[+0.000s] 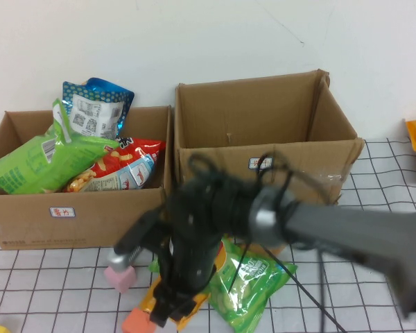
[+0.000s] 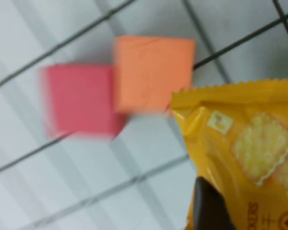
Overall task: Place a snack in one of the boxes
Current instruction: Pick up the biscuit, then place the biscuit in the biscuit box
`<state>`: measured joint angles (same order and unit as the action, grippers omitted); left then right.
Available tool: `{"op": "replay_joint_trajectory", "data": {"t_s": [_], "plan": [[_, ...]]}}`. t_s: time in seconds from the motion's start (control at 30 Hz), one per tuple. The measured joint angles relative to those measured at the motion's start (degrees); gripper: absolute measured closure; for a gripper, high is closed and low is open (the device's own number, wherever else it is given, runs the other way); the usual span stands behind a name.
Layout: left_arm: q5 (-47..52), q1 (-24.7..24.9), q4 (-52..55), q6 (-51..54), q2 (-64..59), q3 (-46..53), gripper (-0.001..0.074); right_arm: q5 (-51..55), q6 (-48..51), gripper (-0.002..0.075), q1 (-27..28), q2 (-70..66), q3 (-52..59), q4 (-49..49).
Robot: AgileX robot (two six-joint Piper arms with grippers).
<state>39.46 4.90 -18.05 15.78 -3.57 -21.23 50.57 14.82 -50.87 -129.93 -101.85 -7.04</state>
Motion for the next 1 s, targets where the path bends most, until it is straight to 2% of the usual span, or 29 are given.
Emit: {"op": "replay_joint_trajectory", "data": {"t_s": [0.17, 0.3, 0.4, 0.57, 0.63, 0.77, 1.0], "plan": [[0.00, 0.00, 0.00, 0.00, 0.00, 0.00, 0.0737, 7.58, 7.78, 0.0384, 0.05, 10.03, -0.53, -5.99], [0.00, 0.00, 0.00, 0.00, 0.00, 0.00, 0.0737, 9.96, 9.96, 0.0384, 0.05, 18.66, -0.63, -5.28], [0.00, 0.00, 0.00, 0.00, 0.00, 0.00, 0.0737, 10.58, 9.68, 0.0384, 0.05, 23.32, -0.73, -0.06], [0.00, 0.00, 0.00, 0.00, 0.00, 0.00, 0.0736, 10.01, 3.10, 0.0384, 1.37, 27.28, -0.73, 14.52], [0.00, 0.00, 0.00, 0.00, 0.00, 0.00, 0.0737, 7.72, -0.48, 0.0384, 3.94, 27.33, -0.73, 18.30], [0.00, 0.00, 0.00, 0.00, 0.00, 0.00, 0.0736, -0.70, -4.10, 0.0384, 11.84, 26.44, -0.73, 17.22], [0.00, 0.00, 0.00, 0.00, 0.00, 0.00, 0.0736, -16.90, 0.94, 0.0384, 24.86, 19.83, -0.86, 0.07]]}}
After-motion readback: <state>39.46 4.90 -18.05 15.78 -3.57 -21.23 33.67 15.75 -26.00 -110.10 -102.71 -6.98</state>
